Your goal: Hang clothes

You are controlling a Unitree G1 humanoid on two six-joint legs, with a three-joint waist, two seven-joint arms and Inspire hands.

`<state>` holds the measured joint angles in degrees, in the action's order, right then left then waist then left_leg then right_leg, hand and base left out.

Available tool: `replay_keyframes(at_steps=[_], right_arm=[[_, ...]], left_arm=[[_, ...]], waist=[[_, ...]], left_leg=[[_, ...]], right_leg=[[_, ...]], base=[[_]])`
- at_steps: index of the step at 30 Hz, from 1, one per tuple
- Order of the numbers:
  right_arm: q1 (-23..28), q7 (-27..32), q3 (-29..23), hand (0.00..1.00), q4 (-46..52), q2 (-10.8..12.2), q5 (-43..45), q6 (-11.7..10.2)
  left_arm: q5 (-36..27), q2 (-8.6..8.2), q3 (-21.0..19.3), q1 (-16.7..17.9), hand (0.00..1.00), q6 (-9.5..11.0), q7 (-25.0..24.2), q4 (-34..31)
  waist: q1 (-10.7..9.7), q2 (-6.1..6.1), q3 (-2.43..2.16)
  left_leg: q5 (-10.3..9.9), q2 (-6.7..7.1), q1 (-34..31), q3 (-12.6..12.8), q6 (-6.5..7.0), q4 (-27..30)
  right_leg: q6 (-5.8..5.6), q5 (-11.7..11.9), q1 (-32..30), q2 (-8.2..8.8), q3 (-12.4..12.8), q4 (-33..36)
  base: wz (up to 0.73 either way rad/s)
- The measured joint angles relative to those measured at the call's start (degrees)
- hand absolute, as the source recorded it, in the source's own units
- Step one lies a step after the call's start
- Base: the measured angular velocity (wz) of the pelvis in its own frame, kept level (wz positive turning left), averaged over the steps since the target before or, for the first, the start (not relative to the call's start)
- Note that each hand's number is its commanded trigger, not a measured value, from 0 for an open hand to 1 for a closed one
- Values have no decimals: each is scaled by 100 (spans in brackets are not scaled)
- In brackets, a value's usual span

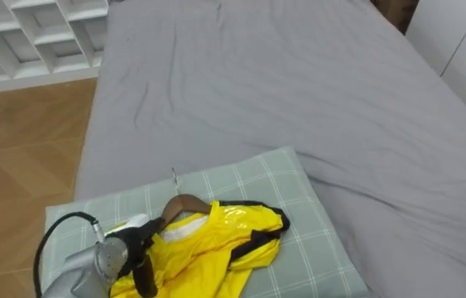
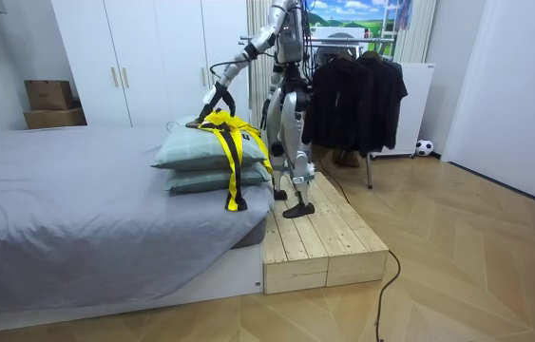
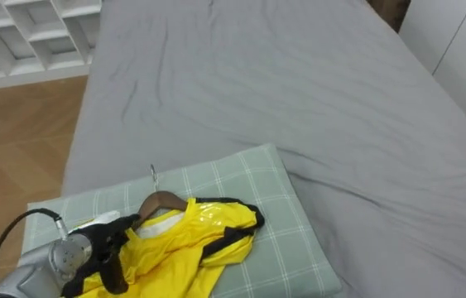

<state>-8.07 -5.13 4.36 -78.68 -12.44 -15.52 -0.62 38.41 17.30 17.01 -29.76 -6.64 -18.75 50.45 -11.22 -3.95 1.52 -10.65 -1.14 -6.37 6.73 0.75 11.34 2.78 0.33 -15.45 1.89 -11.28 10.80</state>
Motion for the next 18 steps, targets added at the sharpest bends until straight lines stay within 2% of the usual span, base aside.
replay_keyframes(at_steps=[4,9,13,15,18], right_arm=[[28,-2,-111,0,-59,3,-33,75],[26,0,-109,0,-51,5,-48,76],[51,18,-112,0,-59,6,-44,77],[83,38,-113,0,-58,6,-44,77],[133,87,-109,0,-54,11,-55,77]], left_arm=[[11,2,-1,3,0,-169,-461,-417],[249,12,-2,3,0,-251,-798,-735],[255,12,-3,35,0,-318,-887,-774],[260,12,-17,44,0,-328,-899,-783],[257,13,-117,179,0,-327,-822,-753]], waist=[[33,4,-2],[60,8,-19],[60,8,-19],[64,5,-39],[63,11,-38]], left_leg=[[0,-1,115,-46,0,16],[0,-2,122,-40,0,46],[0,-10,195,-36,1,45],[0,-12,213,-39,1,42],[0,-23,284,-32,0,37]], right_leg=[[-7,-38,139,0,-41,-12],[-6,-43,162,6,-45,-11],[-10,-59,243,8,-42,-12],[-10,-82,262,3,-37,3],[-4,-95,334,-8,-40,-6]], base=[[7],[4],[0],[2],[1]])
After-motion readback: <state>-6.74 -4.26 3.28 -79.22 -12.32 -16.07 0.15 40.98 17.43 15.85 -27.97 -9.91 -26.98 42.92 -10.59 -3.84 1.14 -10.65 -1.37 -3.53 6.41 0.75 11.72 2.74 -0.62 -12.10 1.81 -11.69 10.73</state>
